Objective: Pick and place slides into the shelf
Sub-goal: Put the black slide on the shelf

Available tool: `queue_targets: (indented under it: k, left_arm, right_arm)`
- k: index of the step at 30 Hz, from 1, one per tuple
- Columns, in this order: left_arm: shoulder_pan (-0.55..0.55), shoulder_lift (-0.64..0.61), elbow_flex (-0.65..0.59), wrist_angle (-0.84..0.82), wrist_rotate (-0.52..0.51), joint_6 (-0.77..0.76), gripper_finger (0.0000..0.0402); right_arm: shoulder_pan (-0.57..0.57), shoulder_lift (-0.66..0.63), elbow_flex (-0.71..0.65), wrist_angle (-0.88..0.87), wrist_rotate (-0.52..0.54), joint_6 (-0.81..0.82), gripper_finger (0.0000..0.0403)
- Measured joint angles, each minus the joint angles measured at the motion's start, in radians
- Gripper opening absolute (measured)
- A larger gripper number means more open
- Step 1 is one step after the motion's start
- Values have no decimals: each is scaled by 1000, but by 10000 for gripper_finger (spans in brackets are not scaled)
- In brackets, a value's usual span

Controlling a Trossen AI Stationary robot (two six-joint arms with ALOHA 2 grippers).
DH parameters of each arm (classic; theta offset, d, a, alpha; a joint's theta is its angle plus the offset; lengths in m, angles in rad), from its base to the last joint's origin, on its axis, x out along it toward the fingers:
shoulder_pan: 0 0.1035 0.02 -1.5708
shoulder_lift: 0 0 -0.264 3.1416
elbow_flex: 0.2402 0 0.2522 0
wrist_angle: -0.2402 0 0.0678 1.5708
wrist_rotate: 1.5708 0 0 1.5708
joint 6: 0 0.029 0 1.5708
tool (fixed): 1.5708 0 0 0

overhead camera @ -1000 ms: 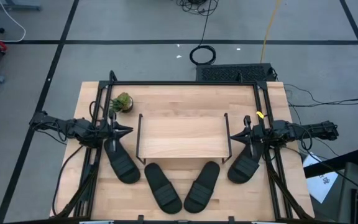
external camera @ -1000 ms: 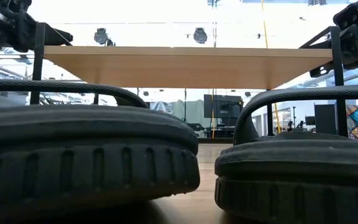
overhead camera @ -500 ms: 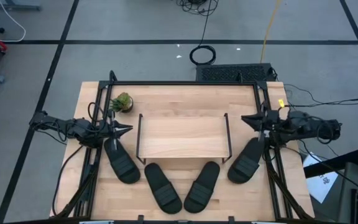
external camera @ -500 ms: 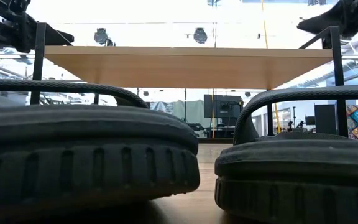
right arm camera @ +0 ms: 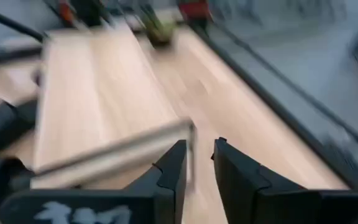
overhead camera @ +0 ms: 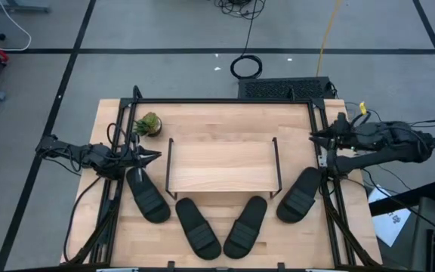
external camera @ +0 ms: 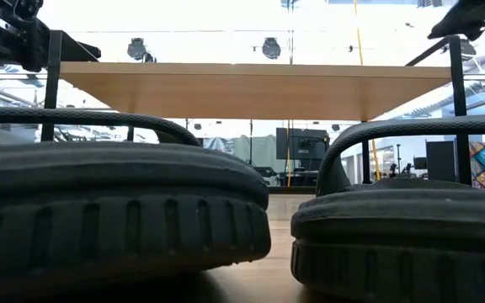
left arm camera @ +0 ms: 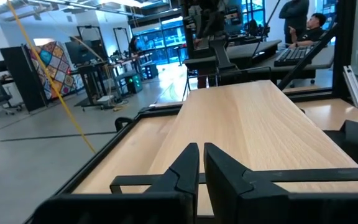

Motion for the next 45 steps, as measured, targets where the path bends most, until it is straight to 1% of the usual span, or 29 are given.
queue_targets:
  k: [1,3,6,11,14,17,22,29,36,41,45]
  left_arm:
    - [0,0,0,0,0,-1,31]
    - [0,0,0,0,-1,-3,31]
    - [0,0,0,0,-1,-14,31]
    - [0,0,0,0,-3,-20,31]
    - [0,0,0,0,-3,-20,31]
    - [0,0,0,0,-3,-20,31]
    - [0,0,0,-27,-4,-47,31]
    - [0,0,0,-56,-3,-67,31]
    - [0,0,0,-62,-3,-69,31]
    - [0,0,0,-77,-3,-69,31]
    - [0,0,0,-77,-3,-69,31]
  right_arm:
    - [0,25,26,-56,-29,32,84]
    - [0,63,53,-122,-143,65,95]
    - [0,101,61,-151,-295,106,114]
    - [0,130,22,-164,-403,179,151]
    - [0,133,-10,-159,-428,213,175]
    - [0,136,-69,-123,-458,203,189]
    - [0,143,-192,31,-576,269,192]
    - [-1,167,-341,109,-691,420,200]
    - [-1,168,-418,125,-765,544,223]
    - [-1,168,-467,174,-829,591,236]
    - [-1,168,-493,186,-839,599,242]
